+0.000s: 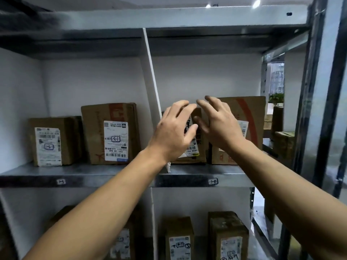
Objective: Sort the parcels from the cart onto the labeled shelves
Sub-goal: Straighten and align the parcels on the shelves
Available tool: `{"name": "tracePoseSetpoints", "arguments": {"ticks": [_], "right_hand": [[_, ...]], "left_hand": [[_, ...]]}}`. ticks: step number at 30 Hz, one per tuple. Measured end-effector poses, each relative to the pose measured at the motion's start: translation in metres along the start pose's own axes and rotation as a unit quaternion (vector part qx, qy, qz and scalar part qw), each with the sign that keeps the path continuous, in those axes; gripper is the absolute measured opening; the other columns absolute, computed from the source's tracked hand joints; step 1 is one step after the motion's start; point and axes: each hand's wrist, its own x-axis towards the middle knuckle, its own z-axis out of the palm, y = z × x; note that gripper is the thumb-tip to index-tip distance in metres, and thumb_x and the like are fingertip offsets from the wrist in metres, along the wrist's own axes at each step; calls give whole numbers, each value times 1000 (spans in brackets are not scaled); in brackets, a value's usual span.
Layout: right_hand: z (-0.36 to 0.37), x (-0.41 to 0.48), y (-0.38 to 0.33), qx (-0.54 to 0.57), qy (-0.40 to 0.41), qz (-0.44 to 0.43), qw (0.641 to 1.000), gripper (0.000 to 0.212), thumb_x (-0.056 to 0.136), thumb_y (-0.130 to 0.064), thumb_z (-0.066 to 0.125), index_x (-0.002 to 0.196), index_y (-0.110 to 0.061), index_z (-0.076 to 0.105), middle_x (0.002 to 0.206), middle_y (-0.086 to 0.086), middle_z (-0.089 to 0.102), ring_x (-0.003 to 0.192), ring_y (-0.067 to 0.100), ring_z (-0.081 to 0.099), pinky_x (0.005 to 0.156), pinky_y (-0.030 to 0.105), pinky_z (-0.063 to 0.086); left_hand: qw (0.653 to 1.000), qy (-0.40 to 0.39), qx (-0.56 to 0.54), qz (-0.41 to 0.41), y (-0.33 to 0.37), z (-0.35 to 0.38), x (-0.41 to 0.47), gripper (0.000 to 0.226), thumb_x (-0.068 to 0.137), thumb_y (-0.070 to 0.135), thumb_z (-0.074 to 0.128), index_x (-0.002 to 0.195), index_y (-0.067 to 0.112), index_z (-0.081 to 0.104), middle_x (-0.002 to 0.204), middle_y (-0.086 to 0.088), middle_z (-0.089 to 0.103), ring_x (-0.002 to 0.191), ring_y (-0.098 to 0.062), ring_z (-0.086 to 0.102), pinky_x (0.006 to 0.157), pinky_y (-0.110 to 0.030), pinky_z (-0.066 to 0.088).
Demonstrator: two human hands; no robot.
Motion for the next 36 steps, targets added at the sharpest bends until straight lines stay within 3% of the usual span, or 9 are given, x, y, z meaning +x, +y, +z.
{"name": "tracePoseSetpoints", "arguments": {"ticks": [10,20,26,30,36], "right_hand": [[4,1,12,-19,-16,-17,1000,51,94,-39,60,140,-17,53,146,18,49,127,43,47,92,57,52],[8,2,-2,-52,-53,4,997,56,95,-43,60,144,-20,49,147,14,50,129,40,45,93,54,49],[11,-2,-4,-8,-85,42,995,58,97,-42,59,149,-20,44,147,13,48,129,37,42,102,49,43],[11,-5,-2,19,-83,61,994,58,96,-38,61,148,-19,45,143,11,49,126,33,45,100,47,47],[5,-9,7,1,-80,61,995,57,95,-35,63,147,-18,46,143,9,50,126,33,45,97,48,48]], "left_hand": [[996,-28,20,-88,-6,12,-12,55,94,29,60,143,13,44,143,-4,43,132,-20,38,112,-32,32],[989,-50,78,-119,-21,1,-6,58,94,33,58,145,13,38,143,-7,38,132,-26,35,112,-38,32],[987,-59,49,-139,-17,11,3,60,94,34,57,147,16,34,150,-6,32,137,-27,30,113,-43,34],[977,-73,31,-199,-19,19,13,66,94,33,59,150,21,27,156,-7,21,142,-30,22,114,-45,30],[962,-96,-5,-254,-25,28,16,67,94,30,60,151,26,25,157,-9,20,139,-35,33,112,-47,34]]}}
